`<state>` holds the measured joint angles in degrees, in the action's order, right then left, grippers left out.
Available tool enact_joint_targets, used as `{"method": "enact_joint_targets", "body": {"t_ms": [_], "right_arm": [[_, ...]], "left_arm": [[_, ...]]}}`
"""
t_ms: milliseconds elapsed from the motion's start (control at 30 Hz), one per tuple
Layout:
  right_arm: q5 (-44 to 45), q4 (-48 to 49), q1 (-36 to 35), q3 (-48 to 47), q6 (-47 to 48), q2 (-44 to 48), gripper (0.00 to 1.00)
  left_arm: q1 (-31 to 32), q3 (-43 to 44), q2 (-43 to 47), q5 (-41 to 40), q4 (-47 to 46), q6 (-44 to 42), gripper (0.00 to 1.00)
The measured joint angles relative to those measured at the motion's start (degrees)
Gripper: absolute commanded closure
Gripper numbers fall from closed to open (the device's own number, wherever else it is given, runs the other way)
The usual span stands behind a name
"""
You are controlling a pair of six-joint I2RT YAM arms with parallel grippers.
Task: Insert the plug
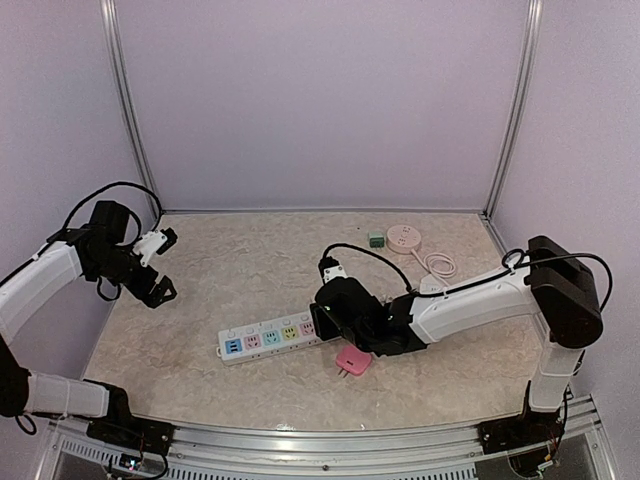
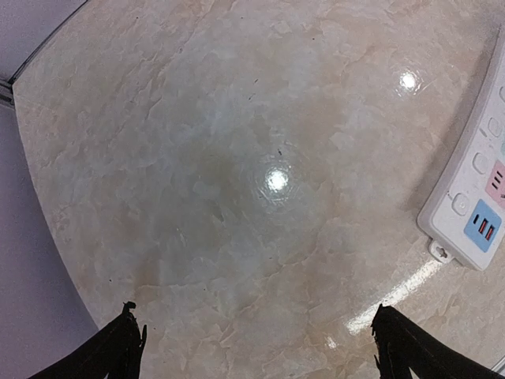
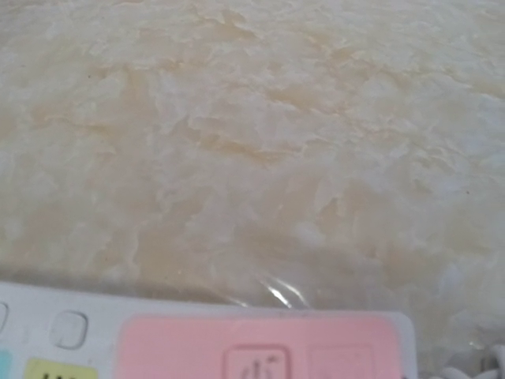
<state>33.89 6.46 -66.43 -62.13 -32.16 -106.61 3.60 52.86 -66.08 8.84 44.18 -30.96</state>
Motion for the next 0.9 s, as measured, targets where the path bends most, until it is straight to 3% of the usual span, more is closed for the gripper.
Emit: {"method": "enact_joint_targets", "body": {"t_ms": [900], "right_arm": [[0.0,-0.7,-0.2,-0.5,-1.2,-1.6,1.0]], "left_arm": [[0.0,0.0,0.6,0.2,0.0,0.0,0.01]]}}
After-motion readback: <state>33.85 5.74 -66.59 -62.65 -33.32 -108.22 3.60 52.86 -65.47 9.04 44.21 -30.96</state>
